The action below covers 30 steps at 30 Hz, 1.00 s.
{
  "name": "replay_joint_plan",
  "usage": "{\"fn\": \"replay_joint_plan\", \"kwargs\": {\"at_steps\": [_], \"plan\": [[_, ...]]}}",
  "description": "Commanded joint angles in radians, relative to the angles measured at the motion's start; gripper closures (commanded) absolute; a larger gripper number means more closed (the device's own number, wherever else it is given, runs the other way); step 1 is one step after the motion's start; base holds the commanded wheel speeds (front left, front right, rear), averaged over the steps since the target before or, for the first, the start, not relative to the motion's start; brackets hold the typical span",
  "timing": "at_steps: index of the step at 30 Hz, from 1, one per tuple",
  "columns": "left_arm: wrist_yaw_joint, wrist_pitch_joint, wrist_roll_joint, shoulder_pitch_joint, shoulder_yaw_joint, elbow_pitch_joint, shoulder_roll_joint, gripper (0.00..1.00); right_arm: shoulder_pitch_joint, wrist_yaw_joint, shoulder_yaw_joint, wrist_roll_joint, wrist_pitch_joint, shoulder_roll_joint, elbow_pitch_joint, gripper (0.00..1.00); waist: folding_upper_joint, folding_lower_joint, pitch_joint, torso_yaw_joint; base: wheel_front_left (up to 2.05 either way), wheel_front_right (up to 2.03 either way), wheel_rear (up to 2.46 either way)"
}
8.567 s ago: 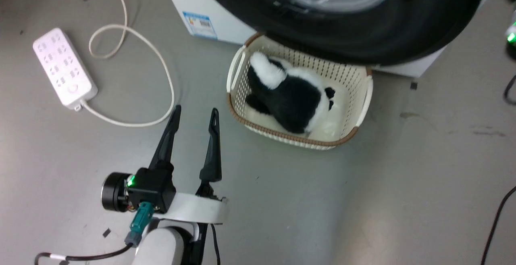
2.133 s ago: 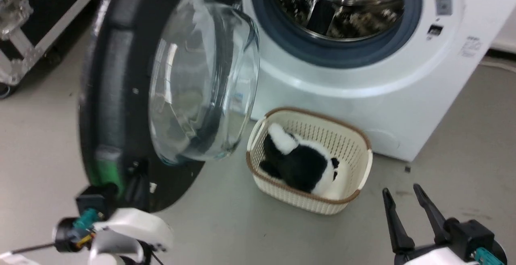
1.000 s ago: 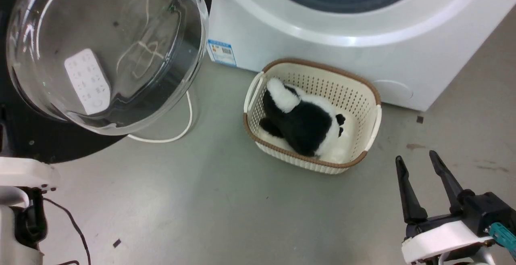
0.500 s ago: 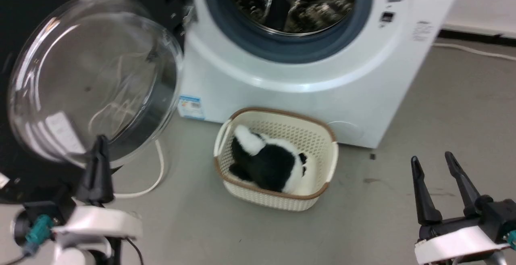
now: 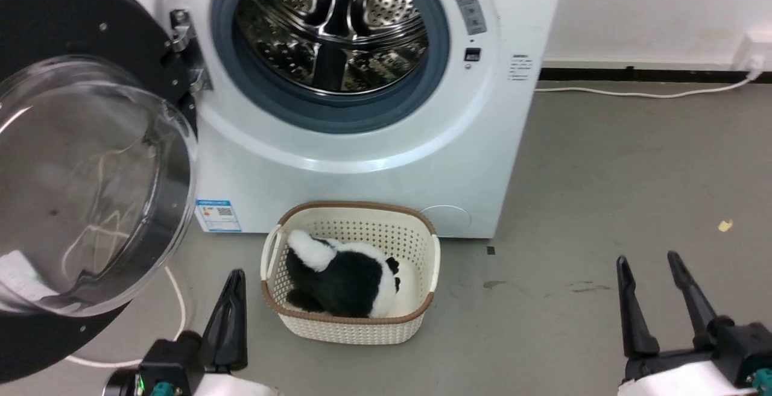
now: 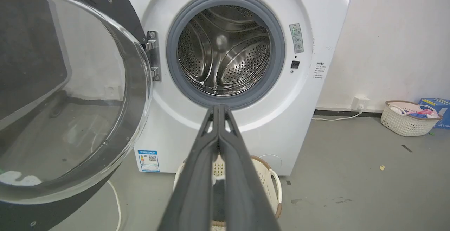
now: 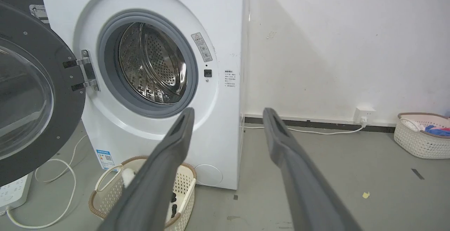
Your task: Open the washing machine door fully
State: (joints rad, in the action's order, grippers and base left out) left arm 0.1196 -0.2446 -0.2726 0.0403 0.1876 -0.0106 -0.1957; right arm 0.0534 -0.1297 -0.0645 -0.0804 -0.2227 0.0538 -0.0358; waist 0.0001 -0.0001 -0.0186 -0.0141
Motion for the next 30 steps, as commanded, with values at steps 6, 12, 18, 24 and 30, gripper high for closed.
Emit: {"fn": "replay_joint_plan", "kwargs": {"at_steps": [6, 12, 18, 24, 30], "plan": [[0.022, -0.013, 0.041, 0.051, 0.03, 0.032, 0.024, 0.0, 0.034, -0.001, 0.016, -0.014, -0.001, -0.003, 0.022, 0.0, -0.0001, 0.0001, -0.003, -0.029, 0.0, 0.0, 0.0], [0.019, -0.016, 0.066, 0.055, 0.05, 0.069, 0.037, 0.0, 0.042, -0.001, 0.027, -0.021, 0.002, -0.004, 0.042, 0.0, -0.0001, 0.0001, -0.003, -0.025, 0.0, 0.0, 0.0], [0.007, -0.017, 0.077, 0.043, 0.037, 0.082, 0.046, 0.0, 0.04, -0.001, 0.028, -0.023, 0.001, -0.004, 0.056, 0.0, -0.0001, 0.0001, -0.003, -0.017, 0.0, 0.0, 0.0], [-0.005, -0.017, 0.091, 0.033, 0.024, 0.082, 0.052, 0.0, 0.038, -0.001, 0.033, -0.027, -0.003, -0.004, 0.068, 0.0, -0.0001, 0.0001, -0.003, -0.011, 0.0, 0.0, 0.0], [-0.018, -0.017, 0.102, 0.028, 0.01, 0.087, 0.061, 0.0, 0.038, -0.001, 0.041, -0.03, -0.005, -0.004, 0.077, 0.0, -0.0001, 0.0001, -0.006, -0.007, 0.0, 0.0, 0.0]]}}
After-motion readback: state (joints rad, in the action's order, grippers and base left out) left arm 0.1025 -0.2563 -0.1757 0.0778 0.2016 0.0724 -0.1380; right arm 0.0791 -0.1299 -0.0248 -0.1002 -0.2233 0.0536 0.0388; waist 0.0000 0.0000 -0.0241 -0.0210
